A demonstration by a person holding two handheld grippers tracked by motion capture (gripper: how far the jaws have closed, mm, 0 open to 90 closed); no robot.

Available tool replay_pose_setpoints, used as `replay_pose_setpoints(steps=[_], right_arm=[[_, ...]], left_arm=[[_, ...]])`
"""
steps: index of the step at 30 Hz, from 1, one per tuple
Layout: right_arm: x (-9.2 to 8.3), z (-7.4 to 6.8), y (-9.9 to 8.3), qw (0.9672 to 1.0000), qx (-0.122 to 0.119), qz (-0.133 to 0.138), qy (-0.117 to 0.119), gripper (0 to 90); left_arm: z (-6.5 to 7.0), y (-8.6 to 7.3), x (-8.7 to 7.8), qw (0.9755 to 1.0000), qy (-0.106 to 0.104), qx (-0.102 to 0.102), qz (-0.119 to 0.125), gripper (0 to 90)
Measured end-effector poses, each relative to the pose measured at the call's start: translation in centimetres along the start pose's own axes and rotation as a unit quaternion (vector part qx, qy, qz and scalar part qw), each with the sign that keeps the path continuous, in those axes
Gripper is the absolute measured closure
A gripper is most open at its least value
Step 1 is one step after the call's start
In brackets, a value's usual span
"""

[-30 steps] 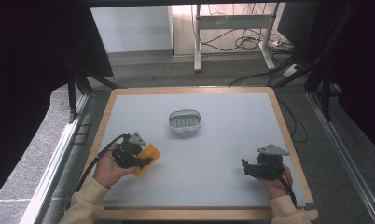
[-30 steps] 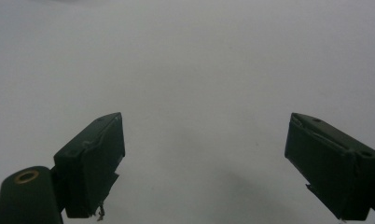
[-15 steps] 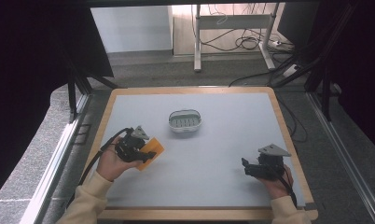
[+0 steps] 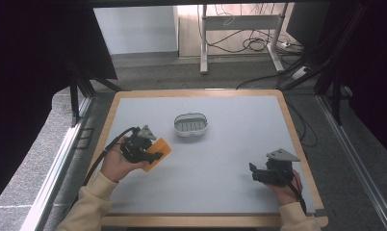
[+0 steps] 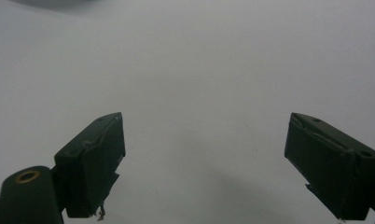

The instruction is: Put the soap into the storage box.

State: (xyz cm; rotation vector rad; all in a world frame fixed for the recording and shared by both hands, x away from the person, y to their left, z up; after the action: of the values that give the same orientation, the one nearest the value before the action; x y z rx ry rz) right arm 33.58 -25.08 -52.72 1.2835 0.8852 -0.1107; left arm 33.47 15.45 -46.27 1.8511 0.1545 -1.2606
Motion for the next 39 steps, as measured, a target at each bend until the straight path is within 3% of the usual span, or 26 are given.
replay_pose_setpoints(steps=[14, 39], right_arm=[[0.1, 0.0, -0.1, 1.0000, 0.001, -0.002, -0.002, 12.5], [0.1, 0.1, -0.2, 1.0000, -0.003, -0.006, -0.002, 12.6]], left_arm=[[-0.1, 1.3, 0.2, 1.0000, 0.002, 0.004, 0.007, 61.9], [-0.9, 2.5, 0.8, 0.9999, 0.000, 0.010, -0.003, 61.9]])
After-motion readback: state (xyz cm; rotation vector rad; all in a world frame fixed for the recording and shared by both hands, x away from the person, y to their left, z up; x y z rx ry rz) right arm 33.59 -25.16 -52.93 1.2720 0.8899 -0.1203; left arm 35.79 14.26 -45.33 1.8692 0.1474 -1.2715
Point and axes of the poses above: each handheld gripper's, and its own axes: x roughly forward along the jaws, y roughly out of its top, z roughly to its right, the point moved 4 cm from there along x, roughly forward along the jaws, and after that the axes turned 7 degrees about y, right-handed, at the moved point
